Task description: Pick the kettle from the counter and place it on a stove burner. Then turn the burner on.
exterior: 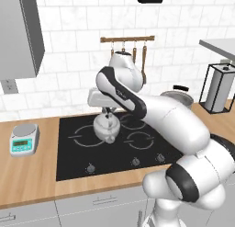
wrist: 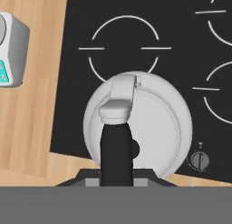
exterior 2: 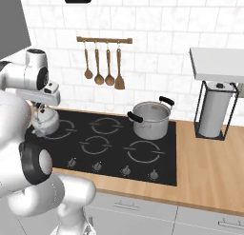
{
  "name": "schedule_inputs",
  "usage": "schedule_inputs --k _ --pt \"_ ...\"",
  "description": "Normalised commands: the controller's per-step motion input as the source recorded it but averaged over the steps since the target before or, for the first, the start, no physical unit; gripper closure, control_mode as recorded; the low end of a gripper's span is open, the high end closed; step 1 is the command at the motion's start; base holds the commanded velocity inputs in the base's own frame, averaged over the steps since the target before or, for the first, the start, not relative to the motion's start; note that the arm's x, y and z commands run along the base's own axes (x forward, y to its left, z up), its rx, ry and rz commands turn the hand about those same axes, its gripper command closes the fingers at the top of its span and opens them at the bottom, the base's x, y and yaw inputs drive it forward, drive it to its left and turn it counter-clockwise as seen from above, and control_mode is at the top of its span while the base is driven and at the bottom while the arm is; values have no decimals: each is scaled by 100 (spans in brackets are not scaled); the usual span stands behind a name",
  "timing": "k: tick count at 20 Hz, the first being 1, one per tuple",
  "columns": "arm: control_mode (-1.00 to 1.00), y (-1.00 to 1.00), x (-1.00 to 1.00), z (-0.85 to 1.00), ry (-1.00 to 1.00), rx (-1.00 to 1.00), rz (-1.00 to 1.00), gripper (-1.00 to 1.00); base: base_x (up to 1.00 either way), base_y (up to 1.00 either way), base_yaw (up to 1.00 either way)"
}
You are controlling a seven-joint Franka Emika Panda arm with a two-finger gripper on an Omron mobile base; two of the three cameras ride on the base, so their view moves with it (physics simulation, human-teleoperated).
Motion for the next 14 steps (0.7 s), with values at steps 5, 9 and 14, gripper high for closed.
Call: schedule_inputs --k 5,9,14 --pt "-100 4 43 -1 0 0 0 100 0 0 0" --pt "-100 5 36 -10 0 0 0 100 0 0 0" --pt "-100 9 28 -23 0 0 0 100 0 0 0"
